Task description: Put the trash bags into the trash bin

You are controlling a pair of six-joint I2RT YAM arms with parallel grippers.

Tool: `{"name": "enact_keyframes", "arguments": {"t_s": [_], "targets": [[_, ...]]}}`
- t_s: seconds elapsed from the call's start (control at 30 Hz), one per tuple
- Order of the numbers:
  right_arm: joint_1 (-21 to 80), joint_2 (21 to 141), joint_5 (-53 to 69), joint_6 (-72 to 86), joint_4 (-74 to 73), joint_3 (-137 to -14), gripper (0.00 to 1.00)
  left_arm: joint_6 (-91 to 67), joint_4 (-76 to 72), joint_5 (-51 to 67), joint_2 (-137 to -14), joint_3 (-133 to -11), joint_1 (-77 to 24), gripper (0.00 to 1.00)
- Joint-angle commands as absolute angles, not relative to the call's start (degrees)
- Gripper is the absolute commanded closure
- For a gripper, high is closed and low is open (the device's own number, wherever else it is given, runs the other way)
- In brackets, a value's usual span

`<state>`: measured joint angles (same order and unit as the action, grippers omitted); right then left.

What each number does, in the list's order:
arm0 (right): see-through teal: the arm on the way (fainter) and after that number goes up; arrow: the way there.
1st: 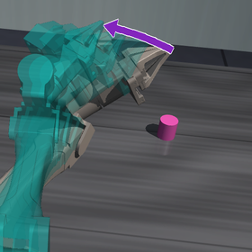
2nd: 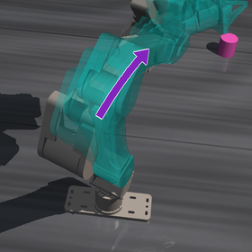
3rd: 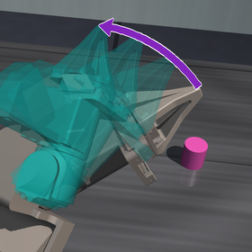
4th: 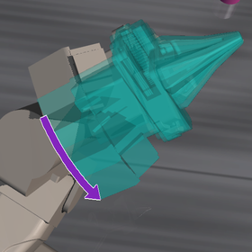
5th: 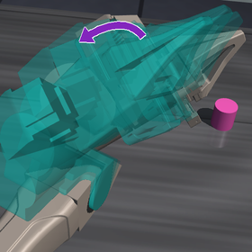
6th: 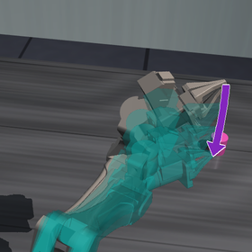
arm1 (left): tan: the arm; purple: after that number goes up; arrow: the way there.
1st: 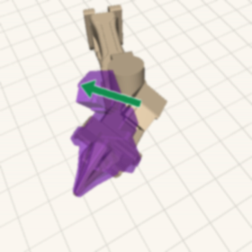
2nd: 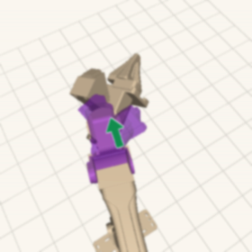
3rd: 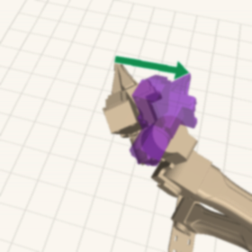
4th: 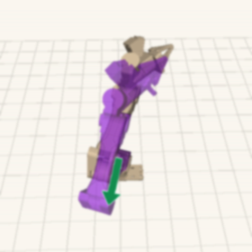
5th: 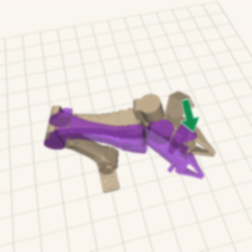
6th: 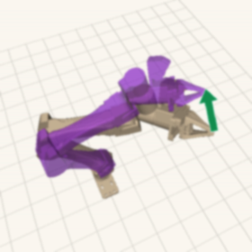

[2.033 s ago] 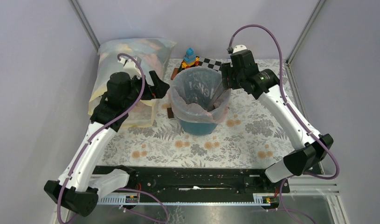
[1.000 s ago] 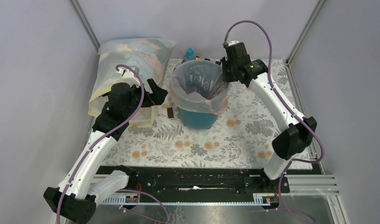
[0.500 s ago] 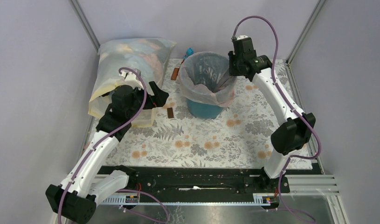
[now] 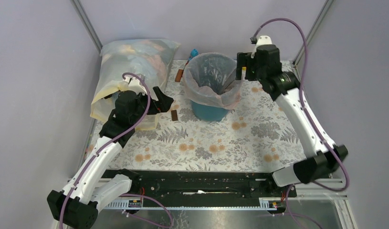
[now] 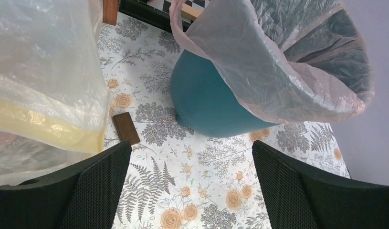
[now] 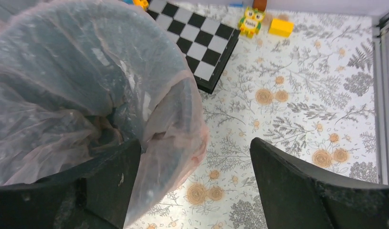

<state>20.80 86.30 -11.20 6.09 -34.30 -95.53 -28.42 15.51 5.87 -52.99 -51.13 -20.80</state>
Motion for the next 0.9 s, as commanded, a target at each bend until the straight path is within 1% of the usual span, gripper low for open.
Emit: {"name": "enact_keyframes", "arguments": {"t_s": [0.0, 0.1, 0.2, 0.3, 0.4, 0.6, 0.77, 0.87], "targets": [[20.43, 75.31, -11.9, 5.41, -24.44, -86.48, 0.08, -28.78, 11.86, 7.53, -49.82, -49.34, -21.01, 0.01], [20.48, 64.39, -12.91, 6.56, -14.87, -73.26, 0.07, -29.87, 8.05, 9.59, -48.41, -45.31, -21.0, 0.01], [20.48, 53.82, -9.13, 7.22, -3.33, -56.61, 0.0, -32.32, 2.12, 13.56, -48.65, -40.27, -21.0, 0.01], [20.48, 47.6, -8.71, 9.96, 0.85, -45.67, 0.0, -34.18, -3.44, 14.68, -49.96, -35.66, -21.3, 0.01], [20.48, 44.74, -12.06, 12.32, 0.96, -38.34, 0.0, -34.88, -8.2, 14.29, -51.38, -31.95, -21.81, 0.01], [20.48, 40.49, -19.98, 14.15, 3.53, -28.9, 0.0, -34.04, -18.62, 10.16, -54.68, -24.48, -24.55, 0.01], [20.48, 38.57, -18.18, 11.13, 11.95, -20.69, 0.0, -29.44, -21.16, 7.51, -57.25, -21.99, -25.22, 0.01], [20.48, 37.72, -16.93, 8.2, 15.45, -15.8, 0.03, -26.17, -20.8, 6.39, -58.66, -22.18, -25.22, 0.01]]}}
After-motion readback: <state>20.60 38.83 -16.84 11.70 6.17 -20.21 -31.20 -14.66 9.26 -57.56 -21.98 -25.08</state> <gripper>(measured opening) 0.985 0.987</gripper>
